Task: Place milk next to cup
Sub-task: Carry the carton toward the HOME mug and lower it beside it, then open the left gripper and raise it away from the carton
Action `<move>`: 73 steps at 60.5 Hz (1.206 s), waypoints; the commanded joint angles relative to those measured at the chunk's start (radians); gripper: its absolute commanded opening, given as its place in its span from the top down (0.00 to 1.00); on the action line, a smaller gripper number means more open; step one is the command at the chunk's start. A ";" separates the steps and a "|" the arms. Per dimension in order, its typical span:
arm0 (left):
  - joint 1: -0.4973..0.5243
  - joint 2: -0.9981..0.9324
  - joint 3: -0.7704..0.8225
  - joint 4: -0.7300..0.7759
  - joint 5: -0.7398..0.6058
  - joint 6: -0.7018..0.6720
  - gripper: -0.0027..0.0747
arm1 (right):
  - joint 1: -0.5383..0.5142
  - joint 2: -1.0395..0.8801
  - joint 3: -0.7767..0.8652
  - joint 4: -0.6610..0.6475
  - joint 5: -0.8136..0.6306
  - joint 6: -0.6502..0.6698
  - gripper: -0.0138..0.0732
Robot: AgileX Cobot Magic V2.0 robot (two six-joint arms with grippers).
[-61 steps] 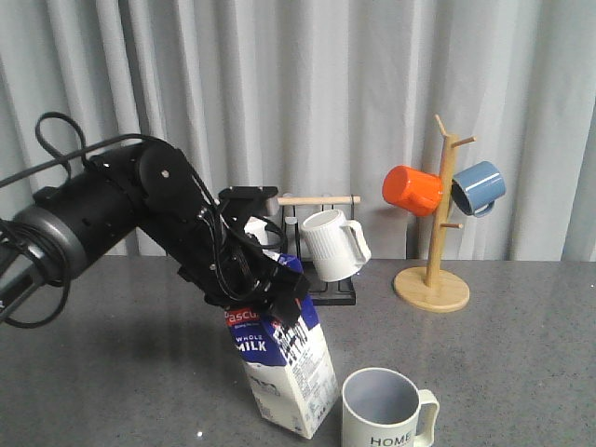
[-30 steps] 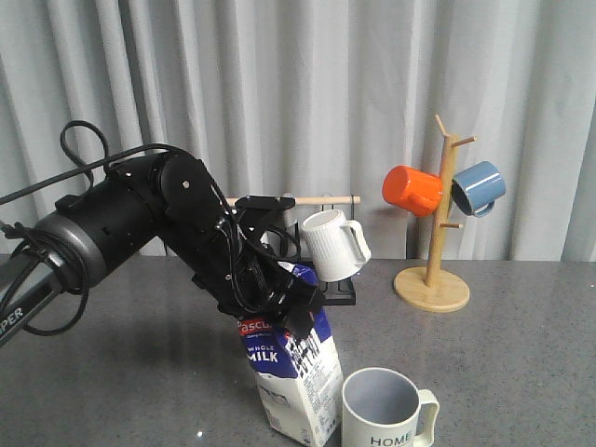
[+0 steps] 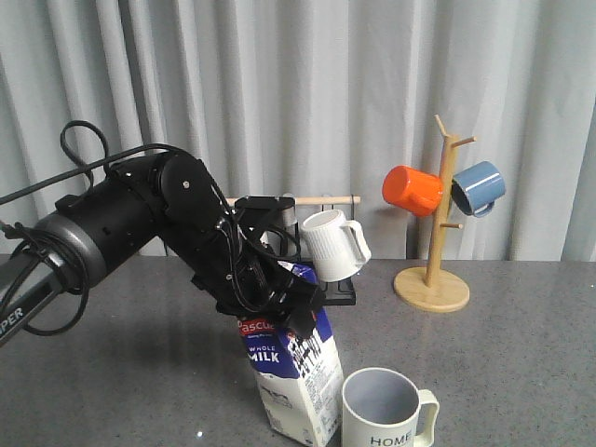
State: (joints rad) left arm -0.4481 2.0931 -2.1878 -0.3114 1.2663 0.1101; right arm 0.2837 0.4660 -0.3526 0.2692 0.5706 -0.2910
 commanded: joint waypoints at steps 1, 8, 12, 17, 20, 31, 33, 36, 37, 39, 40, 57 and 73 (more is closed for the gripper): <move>-0.003 -0.058 -0.028 -0.029 -0.018 -0.030 0.38 | -0.002 0.003 -0.029 0.007 -0.056 0.002 0.85; -0.003 -0.058 -0.028 -0.029 -0.018 -0.030 0.35 | -0.002 0.003 -0.029 0.007 -0.056 0.002 0.85; -0.003 -0.058 -0.028 -0.029 -0.018 -0.030 0.34 | -0.002 0.003 -0.029 0.007 -0.056 0.002 0.85; -0.003 -0.061 -0.028 -0.029 -0.018 -0.031 0.33 | -0.002 0.003 -0.029 0.007 -0.056 0.002 0.85; -0.003 -0.065 -0.028 -0.029 -0.018 -0.031 0.31 | -0.002 0.003 -0.029 0.007 -0.056 0.002 0.85; -0.003 -0.083 -0.028 -0.030 -0.018 -0.031 0.28 | -0.002 0.003 -0.029 0.007 -0.056 0.002 0.85; -0.003 -0.087 -0.028 -0.029 -0.018 -0.032 0.28 | -0.002 0.003 -0.029 0.007 -0.056 0.002 0.85; -0.003 -0.095 -0.028 -0.030 -0.018 -0.032 0.28 | -0.002 0.003 -0.029 0.007 -0.056 0.002 0.85; -0.003 -0.098 -0.028 -0.029 -0.018 -0.032 0.28 | -0.002 0.003 -0.029 0.007 -0.056 0.002 0.85; -0.003 -0.106 -0.028 -0.028 -0.018 -0.032 0.28 | -0.002 0.003 -0.029 0.007 -0.056 0.002 0.85; -0.003 -0.107 -0.028 -0.028 -0.018 -0.032 0.28 | -0.002 0.003 -0.029 0.007 -0.056 0.002 0.85; -0.003 -0.192 -0.028 -0.028 -0.018 -0.032 0.28 | -0.002 0.003 -0.029 0.007 -0.057 0.002 0.85; -0.003 -0.311 -0.028 -0.027 -0.018 -0.032 0.33 | -0.002 0.003 -0.029 0.007 -0.063 0.012 0.85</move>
State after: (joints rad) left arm -0.4483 1.8842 -2.1878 -0.3123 1.2678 0.0865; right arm 0.2837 0.4660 -0.3526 0.2692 0.5717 -0.2852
